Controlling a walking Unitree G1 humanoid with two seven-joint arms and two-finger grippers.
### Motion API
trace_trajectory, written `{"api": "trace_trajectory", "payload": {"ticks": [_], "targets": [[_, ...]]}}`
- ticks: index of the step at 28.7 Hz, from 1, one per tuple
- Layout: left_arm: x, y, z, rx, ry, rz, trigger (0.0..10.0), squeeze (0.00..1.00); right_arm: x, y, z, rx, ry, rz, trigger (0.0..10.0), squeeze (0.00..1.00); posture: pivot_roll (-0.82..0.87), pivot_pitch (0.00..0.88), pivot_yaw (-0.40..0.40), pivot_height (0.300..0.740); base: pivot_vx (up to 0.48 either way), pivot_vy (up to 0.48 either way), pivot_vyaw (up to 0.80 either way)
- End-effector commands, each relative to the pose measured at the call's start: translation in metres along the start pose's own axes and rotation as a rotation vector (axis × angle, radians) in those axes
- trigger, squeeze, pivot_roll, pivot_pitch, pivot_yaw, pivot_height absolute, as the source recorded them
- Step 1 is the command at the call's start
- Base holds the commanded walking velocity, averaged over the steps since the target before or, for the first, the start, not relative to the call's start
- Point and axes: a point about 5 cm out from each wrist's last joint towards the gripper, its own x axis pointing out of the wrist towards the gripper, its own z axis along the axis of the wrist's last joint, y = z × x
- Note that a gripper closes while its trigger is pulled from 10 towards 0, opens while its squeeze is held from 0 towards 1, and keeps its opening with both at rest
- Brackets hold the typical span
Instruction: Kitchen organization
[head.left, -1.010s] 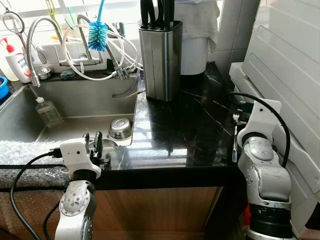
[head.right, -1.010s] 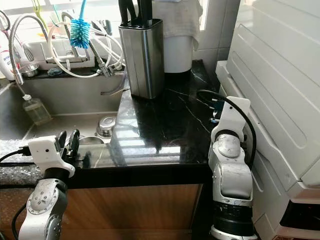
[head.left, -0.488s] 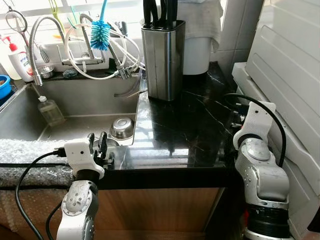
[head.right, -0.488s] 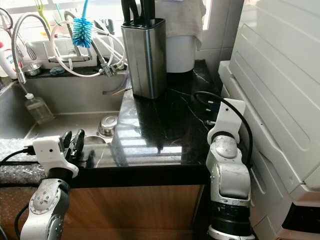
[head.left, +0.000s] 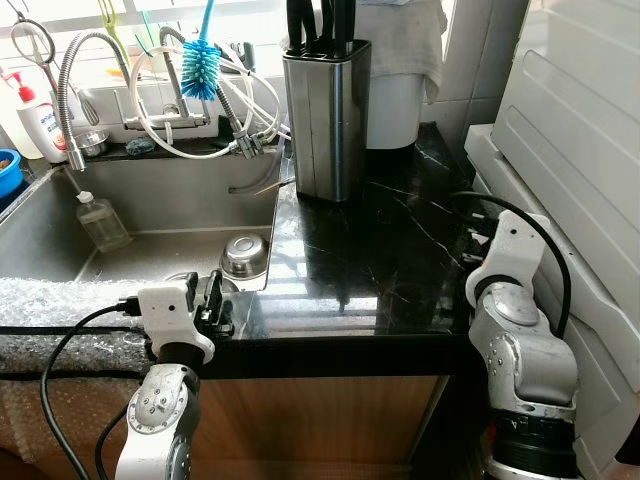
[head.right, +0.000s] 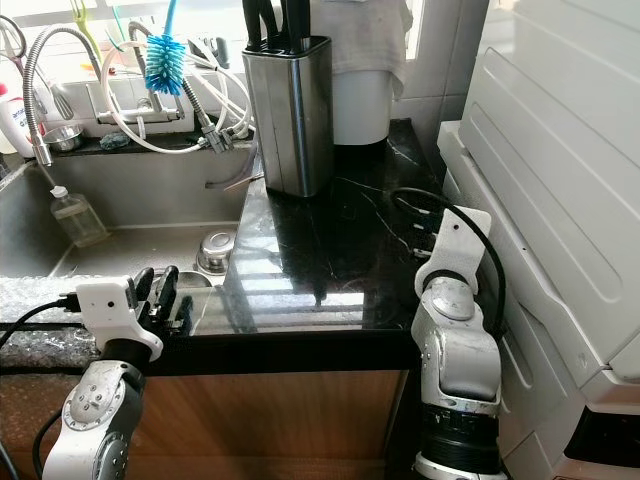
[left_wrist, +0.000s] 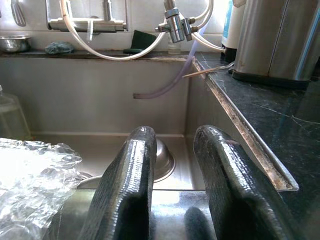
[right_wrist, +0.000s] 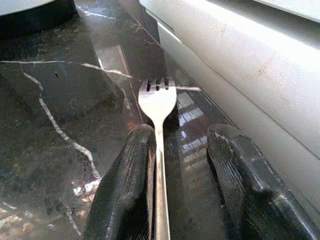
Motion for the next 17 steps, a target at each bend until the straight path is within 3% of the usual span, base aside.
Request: {"api": "trace_trajectory", "payload": {"ticks": [1, 14, 15, 17], "targets": [[-0.0003, 0.0009, 0.0010, 0.000, 0.005, -0.006, 10.0, 0.00, 0.0012, 0.0025, -0.0008, 0.003, 0.017, 0.010, 10.0, 0.00, -0.05, 0.000, 0.079, 0.740, 0.000, 0.000, 0.00], [-0.0020, -0.0056, -0.0043, -0.017, 0.041, -0.043, 10.0, 0.00, 0.0020, 0.0093, -0.0043, -0.024, 0.038, 0.068, 10.0, 0.00, -0.05, 0.000, 0.077, 0.740, 0.000, 0.000, 0.00], [-0.0019, -0.0060, -0.0044, -0.020, 0.042, -0.045, 10.0, 0.00, 0.0023, 0.0095, -0.0042, -0.021, 0.039, 0.075, 7.7, 0.00, -0.05, 0.000, 0.076, 0.740, 0.000, 0.000, 0.00], [-0.0018, -0.0062, -0.0045, -0.021, 0.043, -0.046, 10.0, 0.00, 0.0025, 0.0095, -0.0042, -0.021, 0.039, 0.076, 7.7, 0.00, -0.05, 0.000, 0.076, 0.740, 0.000, 0.000, 0.00]]}}
